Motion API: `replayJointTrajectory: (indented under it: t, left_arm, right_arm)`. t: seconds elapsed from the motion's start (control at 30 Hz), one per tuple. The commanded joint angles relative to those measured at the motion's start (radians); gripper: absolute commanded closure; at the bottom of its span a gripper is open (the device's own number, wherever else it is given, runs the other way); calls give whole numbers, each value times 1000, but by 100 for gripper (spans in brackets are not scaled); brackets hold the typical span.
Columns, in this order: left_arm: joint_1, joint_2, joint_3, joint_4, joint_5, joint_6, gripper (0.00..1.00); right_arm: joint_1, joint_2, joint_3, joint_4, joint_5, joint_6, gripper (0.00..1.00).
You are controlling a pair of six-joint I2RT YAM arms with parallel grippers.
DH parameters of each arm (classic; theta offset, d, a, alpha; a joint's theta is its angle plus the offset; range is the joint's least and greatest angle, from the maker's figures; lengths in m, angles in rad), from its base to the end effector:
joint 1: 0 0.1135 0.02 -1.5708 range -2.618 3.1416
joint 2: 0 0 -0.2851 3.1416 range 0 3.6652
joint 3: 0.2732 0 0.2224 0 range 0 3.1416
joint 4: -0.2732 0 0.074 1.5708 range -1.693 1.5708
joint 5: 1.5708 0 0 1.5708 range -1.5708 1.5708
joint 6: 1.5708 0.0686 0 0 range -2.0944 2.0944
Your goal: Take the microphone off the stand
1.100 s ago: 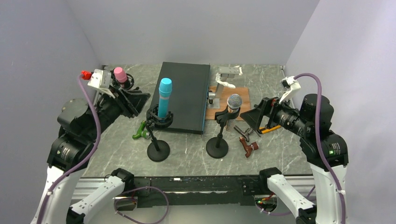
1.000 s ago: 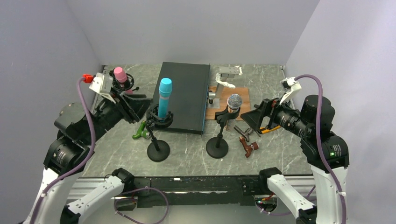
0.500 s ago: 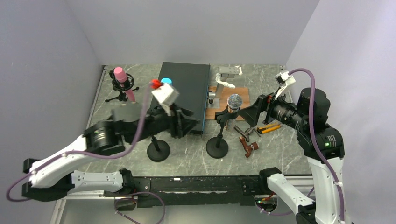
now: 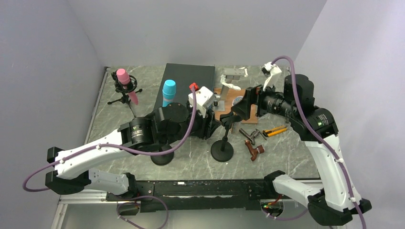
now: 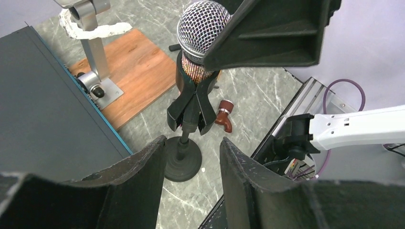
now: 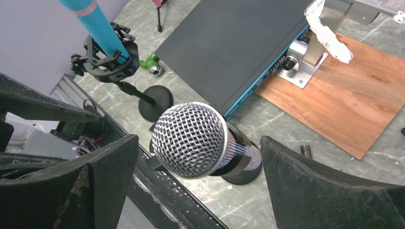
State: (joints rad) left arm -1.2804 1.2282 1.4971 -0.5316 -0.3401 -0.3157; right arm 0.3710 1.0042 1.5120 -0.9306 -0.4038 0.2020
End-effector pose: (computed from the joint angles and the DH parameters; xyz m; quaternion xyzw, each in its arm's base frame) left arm 0.0931 -0.2317 0.4608 0.2716 0.7407 -0.3356 0.5148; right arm 0.1300 0.0795 0.4544 -0.1779 0.8106 0.3119 0.4627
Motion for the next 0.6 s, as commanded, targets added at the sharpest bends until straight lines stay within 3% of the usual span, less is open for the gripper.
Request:
replayJointTrajectory:
  t: [0.0,0.27,0.4,0.5,0.57]
  left_arm:
    - [-14,26,38,53,-18,-8,51]
    - [-25,92,56,76,22,-47,39]
    - [-30,106,65,70,16,-44,38]
    - [-30,107,57,76,2,-43,46]
    - [-30,110,51,80,-6,-30,43]
  right_arm:
    - [120,5,65,-1,217,4,0]
    - [243,36,94,-49,390,1,7]
    - [262,44,99,-56,401,-3,8]
    - [281,51,86,-54,402,-1,10]
    - [295,56,82,-51,426,-1,11]
